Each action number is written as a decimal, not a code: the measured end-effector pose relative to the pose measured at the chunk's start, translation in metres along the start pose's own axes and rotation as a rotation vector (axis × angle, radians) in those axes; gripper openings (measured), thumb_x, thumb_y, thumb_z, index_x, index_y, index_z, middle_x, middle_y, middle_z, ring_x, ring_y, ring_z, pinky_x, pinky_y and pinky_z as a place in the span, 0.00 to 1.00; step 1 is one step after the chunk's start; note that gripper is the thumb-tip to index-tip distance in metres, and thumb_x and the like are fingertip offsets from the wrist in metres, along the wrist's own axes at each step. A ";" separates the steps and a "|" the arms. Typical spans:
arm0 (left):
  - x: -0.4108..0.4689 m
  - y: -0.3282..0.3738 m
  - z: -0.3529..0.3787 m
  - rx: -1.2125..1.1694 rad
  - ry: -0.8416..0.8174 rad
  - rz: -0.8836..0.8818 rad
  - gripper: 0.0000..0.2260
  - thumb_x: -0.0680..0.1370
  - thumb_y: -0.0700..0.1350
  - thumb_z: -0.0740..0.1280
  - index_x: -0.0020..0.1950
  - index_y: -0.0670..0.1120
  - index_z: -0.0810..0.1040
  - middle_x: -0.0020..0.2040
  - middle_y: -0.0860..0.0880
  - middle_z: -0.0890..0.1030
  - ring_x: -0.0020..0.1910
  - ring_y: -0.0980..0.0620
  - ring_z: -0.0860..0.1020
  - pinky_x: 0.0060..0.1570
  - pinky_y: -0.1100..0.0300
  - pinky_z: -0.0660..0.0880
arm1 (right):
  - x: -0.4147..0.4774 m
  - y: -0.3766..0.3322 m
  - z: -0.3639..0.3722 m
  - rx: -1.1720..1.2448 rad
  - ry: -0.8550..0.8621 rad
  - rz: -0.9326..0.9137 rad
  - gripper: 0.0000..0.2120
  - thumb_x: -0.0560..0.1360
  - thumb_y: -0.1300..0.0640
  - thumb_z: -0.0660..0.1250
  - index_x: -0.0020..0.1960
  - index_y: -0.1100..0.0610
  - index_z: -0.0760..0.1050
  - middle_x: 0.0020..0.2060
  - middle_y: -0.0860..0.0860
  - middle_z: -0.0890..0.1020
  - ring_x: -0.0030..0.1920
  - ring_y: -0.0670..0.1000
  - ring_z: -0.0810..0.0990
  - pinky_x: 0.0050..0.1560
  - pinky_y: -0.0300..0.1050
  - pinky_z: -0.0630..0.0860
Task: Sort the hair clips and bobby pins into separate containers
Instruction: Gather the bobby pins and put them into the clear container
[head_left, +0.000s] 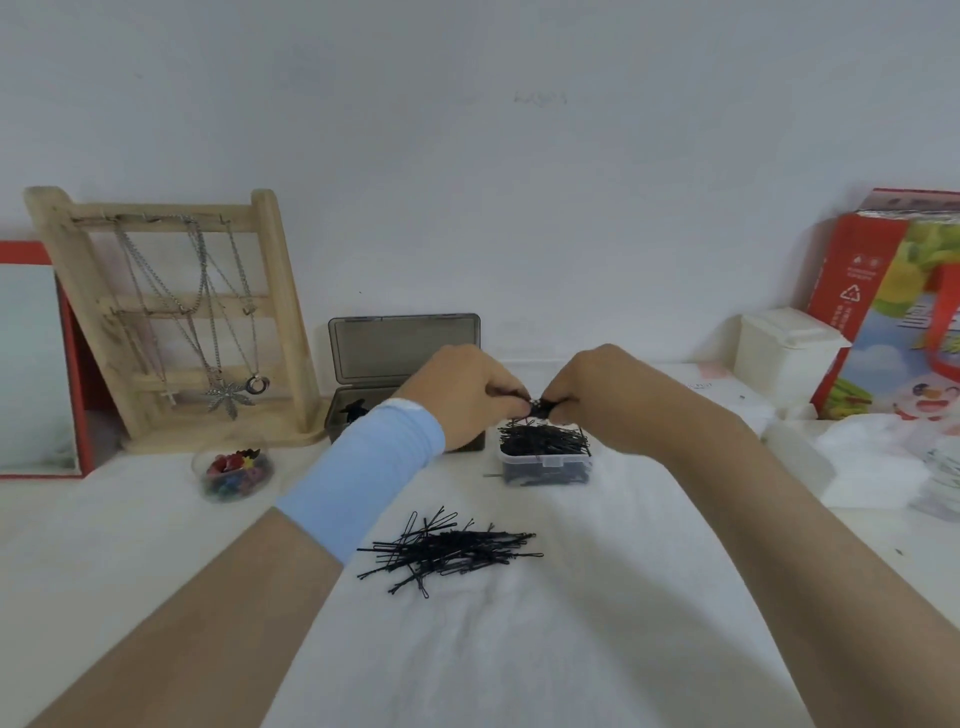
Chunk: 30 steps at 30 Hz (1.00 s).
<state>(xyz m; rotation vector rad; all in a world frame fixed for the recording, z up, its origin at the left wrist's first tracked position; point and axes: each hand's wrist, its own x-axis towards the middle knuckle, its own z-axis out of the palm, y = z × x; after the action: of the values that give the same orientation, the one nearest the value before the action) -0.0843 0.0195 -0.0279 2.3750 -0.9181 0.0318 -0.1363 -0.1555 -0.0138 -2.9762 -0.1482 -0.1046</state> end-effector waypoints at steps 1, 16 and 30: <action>0.009 -0.001 0.002 -0.038 0.003 -0.016 0.05 0.76 0.48 0.71 0.49 0.53 0.87 0.37 0.54 0.84 0.38 0.55 0.81 0.50 0.60 0.78 | 0.007 0.005 0.000 0.006 0.016 0.017 0.06 0.76 0.57 0.68 0.47 0.55 0.84 0.38 0.56 0.82 0.42 0.58 0.80 0.35 0.44 0.68; 0.037 -0.040 0.029 0.064 -0.096 -0.061 0.14 0.79 0.51 0.66 0.65 0.57 0.79 0.62 0.57 0.79 0.58 0.56 0.77 0.64 0.57 0.71 | 0.024 0.055 0.021 0.349 0.055 0.105 0.11 0.74 0.58 0.73 0.55 0.49 0.84 0.48 0.42 0.84 0.51 0.42 0.80 0.55 0.36 0.73; 0.023 -0.026 0.050 0.234 -0.221 0.068 0.18 0.82 0.53 0.62 0.72 0.55 0.73 0.69 0.60 0.73 0.65 0.55 0.72 0.68 0.55 0.67 | 0.027 0.048 0.036 0.255 -0.046 0.072 0.10 0.74 0.60 0.70 0.50 0.48 0.85 0.37 0.40 0.79 0.39 0.45 0.79 0.39 0.37 0.76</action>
<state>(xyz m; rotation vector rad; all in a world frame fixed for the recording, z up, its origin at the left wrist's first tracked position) -0.0596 -0.0059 -0.0776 2.5999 -1.1536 -0.1041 -0.1028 -0.1945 -0.0546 -2.7269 -0.0547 -0.0069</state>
